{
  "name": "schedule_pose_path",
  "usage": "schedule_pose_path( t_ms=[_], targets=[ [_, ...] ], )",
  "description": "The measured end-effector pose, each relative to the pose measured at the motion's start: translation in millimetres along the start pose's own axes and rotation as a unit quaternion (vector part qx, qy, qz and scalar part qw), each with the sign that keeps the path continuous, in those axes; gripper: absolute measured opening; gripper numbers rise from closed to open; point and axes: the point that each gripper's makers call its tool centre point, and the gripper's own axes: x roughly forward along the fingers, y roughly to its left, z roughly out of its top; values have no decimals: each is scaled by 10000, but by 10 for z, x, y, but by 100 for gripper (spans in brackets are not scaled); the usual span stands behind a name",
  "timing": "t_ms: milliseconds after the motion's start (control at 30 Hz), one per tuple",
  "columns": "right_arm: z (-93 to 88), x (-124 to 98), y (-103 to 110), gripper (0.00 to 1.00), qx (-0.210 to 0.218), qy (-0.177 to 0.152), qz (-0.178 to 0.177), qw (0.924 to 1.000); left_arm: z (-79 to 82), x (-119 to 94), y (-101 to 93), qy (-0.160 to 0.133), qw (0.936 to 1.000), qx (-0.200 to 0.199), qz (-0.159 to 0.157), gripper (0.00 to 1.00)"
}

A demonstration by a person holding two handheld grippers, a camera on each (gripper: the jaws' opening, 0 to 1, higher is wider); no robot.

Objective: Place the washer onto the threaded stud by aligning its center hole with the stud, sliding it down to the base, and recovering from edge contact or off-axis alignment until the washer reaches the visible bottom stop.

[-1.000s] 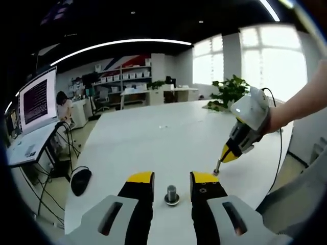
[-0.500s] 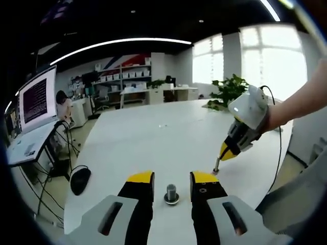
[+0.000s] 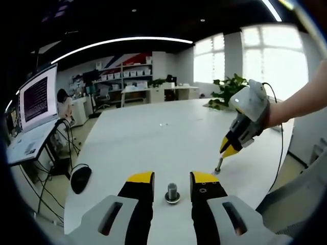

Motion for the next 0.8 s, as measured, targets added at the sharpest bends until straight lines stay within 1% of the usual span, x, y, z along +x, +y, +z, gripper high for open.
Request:
schedule_pose_path(
  t_ms=[67, 133, 267, 333, 400, 467, 500, 567, 633, 733, 800],
  targets=[
    [-21, 8, 46, 9, -37, 9, 14, 10000, -3, 3, 4, 7, 10000, -2, 4, 26],
    [-31, 10, 96, 9, -207, 5, -6, 9998, -5, 4, 9, 15, 10000, 14, 15, 26],
    [-49, 23, 165, 9, -366, -12, -7, 9993, -23, 10, 9, 53, 10000, 34, 12, 26],
    [-21, 15, 169, 9, -509, -102, -83, 9986, -22, 11, 13, 53, 10000, 31, 18, 26],
    [-30, 30, 185, 9, -483, -93, -73, 9988, -18, 7, 18, 47, 10000, 20, 28, 26],
    [-30, 37, 173, 9, -619, -88, -148, 9979, -21, 5, 23, 54, 10000, 30, 38, 26],
    [-30, 36, 184, 8, -619, -88, -158, 9979, -24, 6, 23, 57, 10000, 25, 35, 26],
    [-8, 23, 150, 7, -739, -153, -290, 9967, -26, 9, 30, 62, 10000, 37, 46, 26],
    [4, 24, 140, 7, -669, -204, -314, 9971, -26, 10, 34, 60, 10000, 24, 51, 26],
    [-2, 18, 98, 6, -902, -187, -530, 9943, -33, 3, 39, 75, 9999, 36, 66, 26],
    [15, -3, 115, 6, -897, -252, -565, 9940, -36, 2, 44, 80, 9999, 30, 71, 26]
  ],
)
